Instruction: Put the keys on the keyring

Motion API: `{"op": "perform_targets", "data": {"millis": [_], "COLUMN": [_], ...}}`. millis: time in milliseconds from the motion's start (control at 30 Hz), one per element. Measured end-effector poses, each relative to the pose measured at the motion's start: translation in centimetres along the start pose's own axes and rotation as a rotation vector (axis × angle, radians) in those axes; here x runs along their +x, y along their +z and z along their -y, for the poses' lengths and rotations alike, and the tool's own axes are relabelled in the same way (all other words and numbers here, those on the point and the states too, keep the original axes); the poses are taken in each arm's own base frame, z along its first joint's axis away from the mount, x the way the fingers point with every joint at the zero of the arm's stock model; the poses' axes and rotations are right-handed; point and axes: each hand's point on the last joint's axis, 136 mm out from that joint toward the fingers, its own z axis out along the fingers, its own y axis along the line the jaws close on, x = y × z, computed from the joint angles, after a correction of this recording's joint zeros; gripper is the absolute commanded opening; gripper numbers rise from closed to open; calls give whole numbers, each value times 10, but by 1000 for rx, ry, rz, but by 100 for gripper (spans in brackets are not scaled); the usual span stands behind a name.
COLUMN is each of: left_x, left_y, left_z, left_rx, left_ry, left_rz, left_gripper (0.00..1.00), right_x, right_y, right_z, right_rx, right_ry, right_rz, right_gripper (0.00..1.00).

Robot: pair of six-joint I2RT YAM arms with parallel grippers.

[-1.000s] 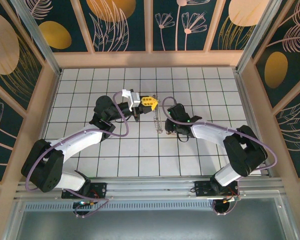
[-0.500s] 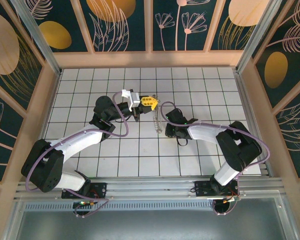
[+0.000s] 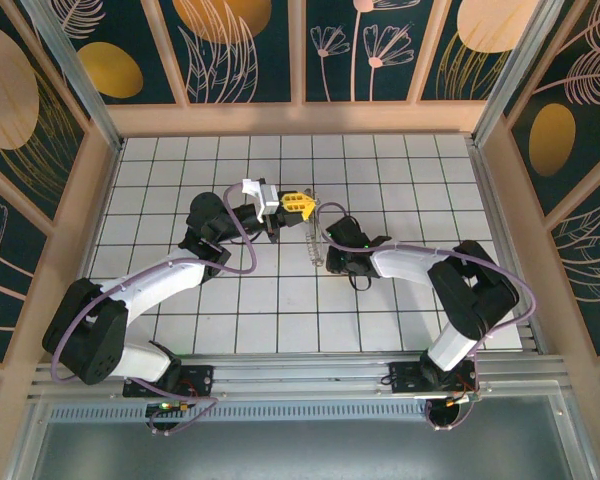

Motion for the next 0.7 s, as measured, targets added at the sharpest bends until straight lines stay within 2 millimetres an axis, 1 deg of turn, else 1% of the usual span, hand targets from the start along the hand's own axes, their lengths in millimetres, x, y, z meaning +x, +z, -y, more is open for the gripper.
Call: {"op": "perform_targets", "data": {"millis": [167,333,567,700], "left_x": [0,-2,-4,-4], "left_y": [0,0,0,0], "left_z": [1,1,1,1], "left_rx": [3,4,5,8], "left_ry": [0,2,4,3], "left_rz": [0,6,15,15], "left_gripper": [0,0,0,0], "right_x": [-1,-2,-3,-3], "right_y": [2,3,3,3], "right_z": [-1,1,0,0], "right_rx": [3,14,13,12], "right_ry": [-1,-1,-1,-1], "right_rz": [-2,4,8,9], "right_gripper": [26,19,17,20]}}
